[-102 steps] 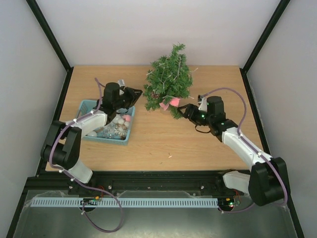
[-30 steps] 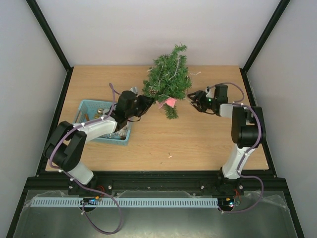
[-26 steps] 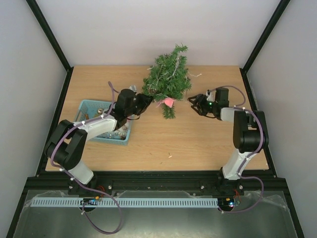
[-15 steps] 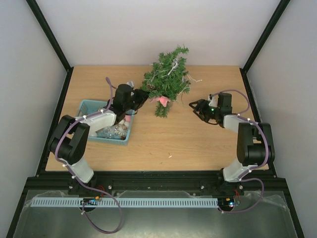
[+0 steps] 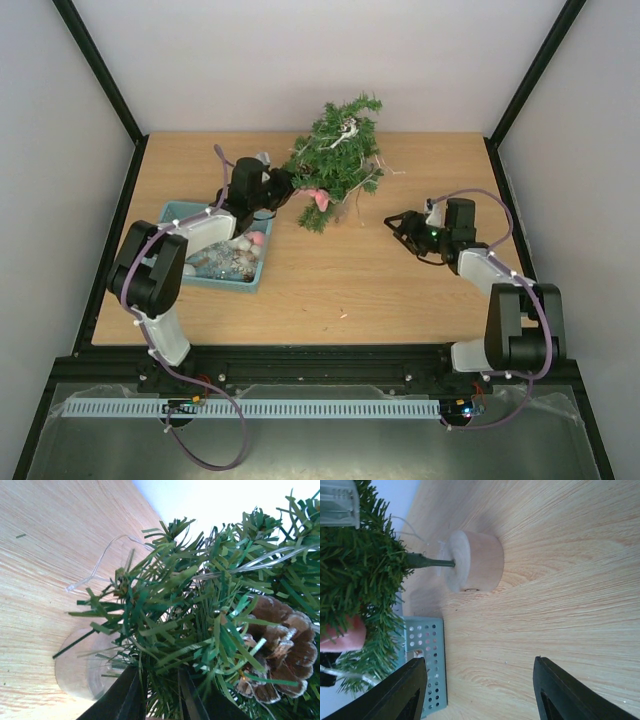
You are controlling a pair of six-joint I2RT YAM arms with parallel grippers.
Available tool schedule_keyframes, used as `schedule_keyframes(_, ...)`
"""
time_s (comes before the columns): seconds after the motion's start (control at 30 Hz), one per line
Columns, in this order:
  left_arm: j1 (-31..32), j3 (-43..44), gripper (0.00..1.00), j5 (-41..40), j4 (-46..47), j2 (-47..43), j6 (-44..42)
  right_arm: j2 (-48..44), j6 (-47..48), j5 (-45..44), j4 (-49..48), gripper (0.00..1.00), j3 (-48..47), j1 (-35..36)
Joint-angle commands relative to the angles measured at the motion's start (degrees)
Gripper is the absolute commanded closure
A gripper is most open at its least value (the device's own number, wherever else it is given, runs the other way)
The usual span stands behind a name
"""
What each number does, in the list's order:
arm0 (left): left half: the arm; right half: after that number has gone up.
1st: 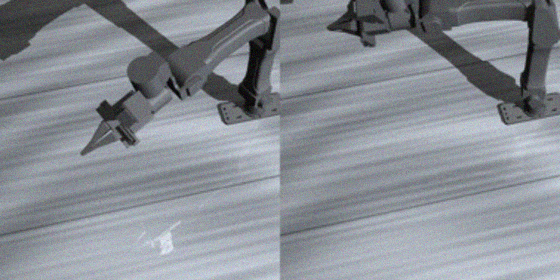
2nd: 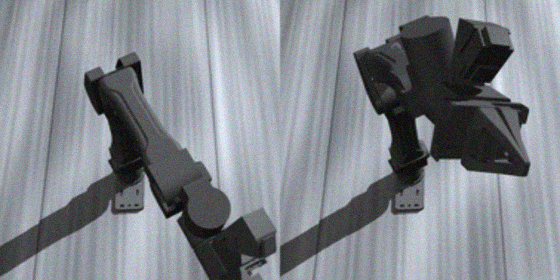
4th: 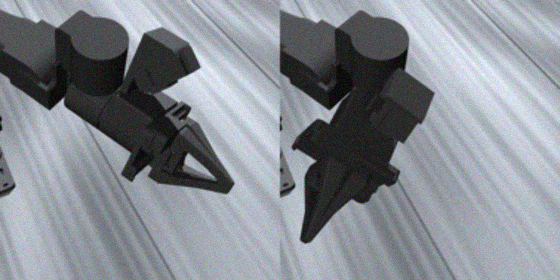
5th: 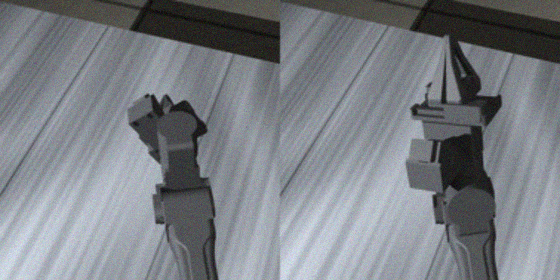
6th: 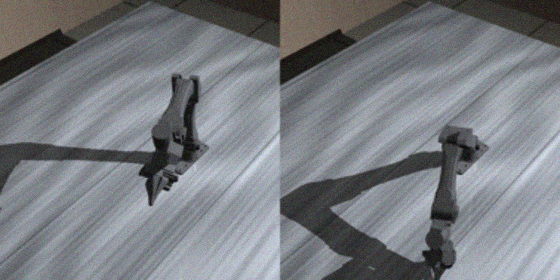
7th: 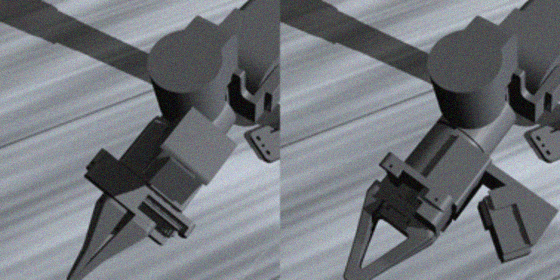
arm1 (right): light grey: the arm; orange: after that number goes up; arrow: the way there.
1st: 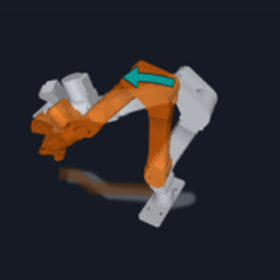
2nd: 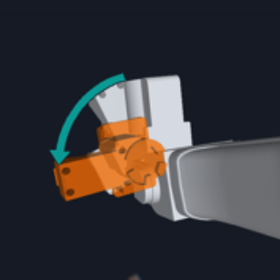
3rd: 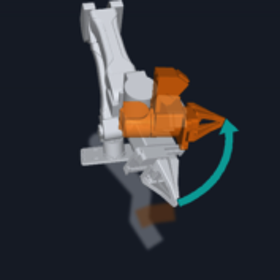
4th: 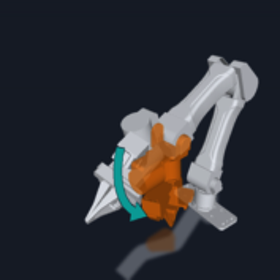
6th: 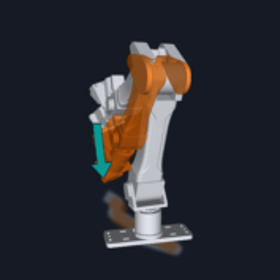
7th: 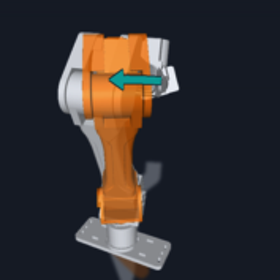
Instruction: Decorate the small christmas tree
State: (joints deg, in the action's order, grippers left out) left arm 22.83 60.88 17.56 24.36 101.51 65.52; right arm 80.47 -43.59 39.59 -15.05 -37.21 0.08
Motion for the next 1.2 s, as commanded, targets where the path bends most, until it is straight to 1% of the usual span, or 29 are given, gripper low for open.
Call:
schedule_keyframes(0.0, -0.66, 3.35, 0.81, 2.04, 0.73, 2.30, -1.95, -3.35, 2.17, 0.64, 4.05, 0.40, 2.05, -0.08)
schedule_keyframes(0.53, -2.73, 9.16, 0.81, 6.38, 0.85, 6.72, -3.50, -5.49, 2.70, 1.62, 3.62, 0.40, 5.30, 0.01)
schedule_keyframes(0.63, -3.16, 7.32, 0.78, 7.27, -0.31, 4.94, -2.24, -5.98, 2.90, 1.54, 3.84, 0.40, 5.38, 0.01)
schedule_keyframes(0.93, -3.25, 2.40, 0.73, 6.84, -4.37, -0.50, -1.97, -6.86, 2.78, 1.78, 3.59, 0.40, 5.86, 0.01)
schedule_keyframes(1.17, -4.06, 1.53, 0.61, 6.57, -6.01, -3.44, -2.50, -7.66, 2.79, 2.04, 3.79, 0.40, 6.38, 0.10)
